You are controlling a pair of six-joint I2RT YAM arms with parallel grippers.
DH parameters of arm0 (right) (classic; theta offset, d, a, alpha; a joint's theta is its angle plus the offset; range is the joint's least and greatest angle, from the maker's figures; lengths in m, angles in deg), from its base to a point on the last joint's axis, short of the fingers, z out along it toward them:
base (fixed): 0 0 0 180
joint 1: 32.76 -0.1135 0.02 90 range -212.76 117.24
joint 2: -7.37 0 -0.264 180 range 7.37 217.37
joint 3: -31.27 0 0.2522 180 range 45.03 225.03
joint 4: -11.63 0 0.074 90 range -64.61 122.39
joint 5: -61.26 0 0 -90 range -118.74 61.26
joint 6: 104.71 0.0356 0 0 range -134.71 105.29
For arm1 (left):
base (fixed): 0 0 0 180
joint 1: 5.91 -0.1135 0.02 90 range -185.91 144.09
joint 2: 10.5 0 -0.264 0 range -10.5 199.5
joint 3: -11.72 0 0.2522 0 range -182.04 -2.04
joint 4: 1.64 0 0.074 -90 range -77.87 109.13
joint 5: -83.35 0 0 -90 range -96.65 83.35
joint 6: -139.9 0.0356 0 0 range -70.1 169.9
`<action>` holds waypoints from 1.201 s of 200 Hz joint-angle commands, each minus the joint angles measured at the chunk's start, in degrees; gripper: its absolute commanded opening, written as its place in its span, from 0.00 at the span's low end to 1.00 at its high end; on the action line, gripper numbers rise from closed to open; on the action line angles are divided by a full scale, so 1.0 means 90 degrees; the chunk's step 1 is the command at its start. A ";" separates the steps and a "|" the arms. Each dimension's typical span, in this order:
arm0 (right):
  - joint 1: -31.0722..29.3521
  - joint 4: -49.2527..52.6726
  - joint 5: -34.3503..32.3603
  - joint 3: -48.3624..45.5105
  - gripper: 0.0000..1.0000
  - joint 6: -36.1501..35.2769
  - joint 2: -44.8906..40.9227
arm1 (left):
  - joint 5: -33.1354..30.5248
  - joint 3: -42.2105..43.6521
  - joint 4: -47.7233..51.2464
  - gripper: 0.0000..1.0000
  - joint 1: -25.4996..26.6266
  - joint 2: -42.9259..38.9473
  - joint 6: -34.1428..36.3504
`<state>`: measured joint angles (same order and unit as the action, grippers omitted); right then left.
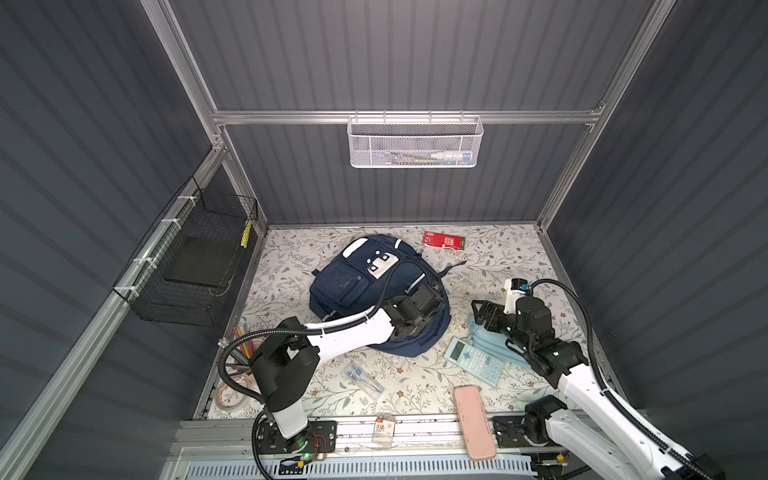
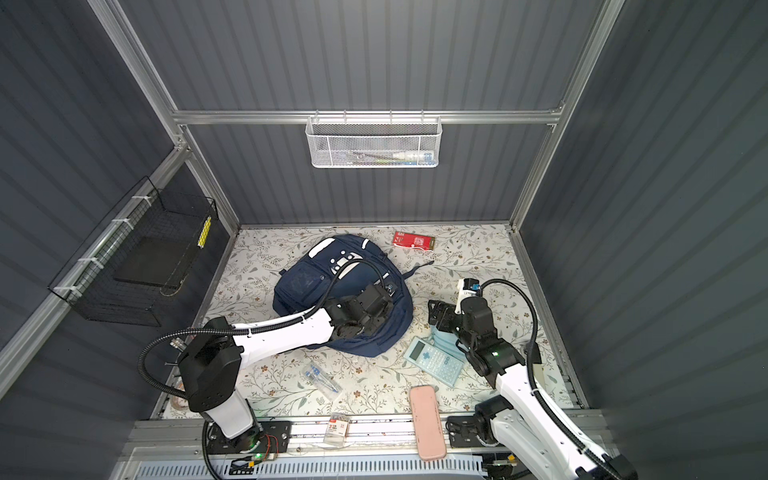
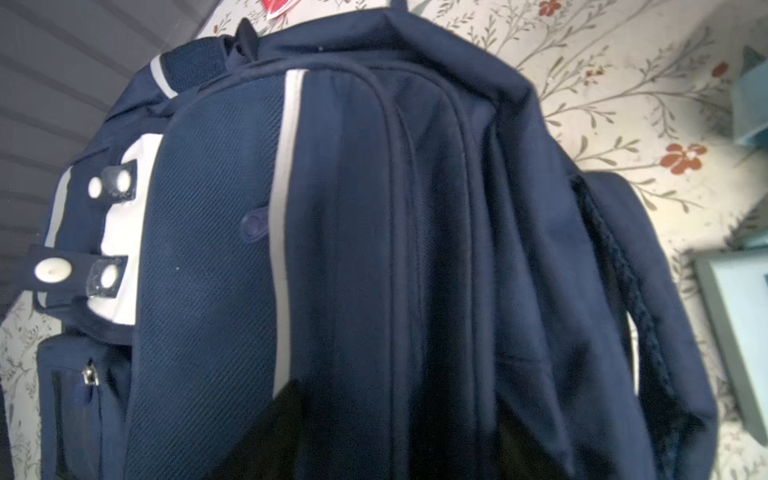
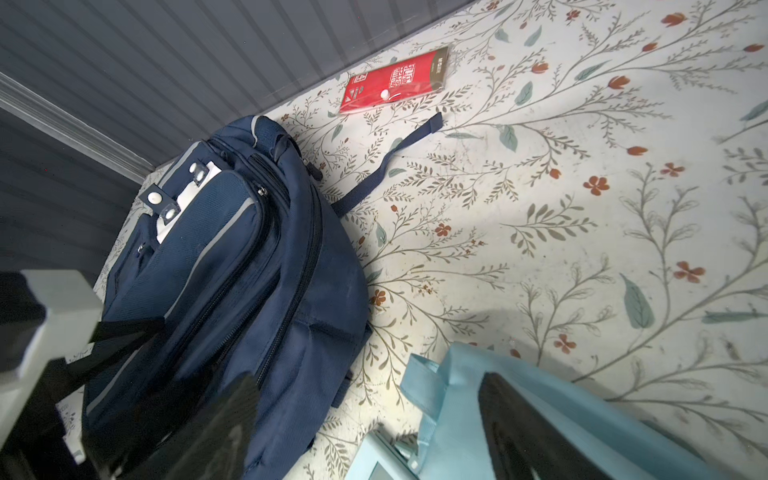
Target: Pack the student bag
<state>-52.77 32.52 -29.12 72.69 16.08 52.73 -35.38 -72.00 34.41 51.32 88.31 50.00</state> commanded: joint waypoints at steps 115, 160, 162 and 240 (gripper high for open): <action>0.0026 0.4427 -0.0416 0.2946 0.88 -0.1731 0.2642 | 0.0591 -0.0499 0.0499 0.00 -0.0534 -0.1276 -0.0524; -0.0186 0.4953 0.0445 0.3303 0.89 -0.1521 0.2633 | 0.0987 -0.0276 0.0276 0.00 -0.0697 -0.1352 -0.0685; -0.0193 0.4945 0.0417 0.3328 0.89 -0.1483 0.2659 | 0.1000 -0.0258 0.0263 0.00 -0.0700 -0.1357 -0.0685; -0.1144 0.4489 -0.1756 0.3478 0.70 -0.0515 0.4605 | 0.1313 0.0009 0.0001 0.00 -0.0783 -0.1566 -0.0811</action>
<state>-62.59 73.22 -37.73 102.70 8.84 91.51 -25.57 -72.39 36.24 44.79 76.70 44.55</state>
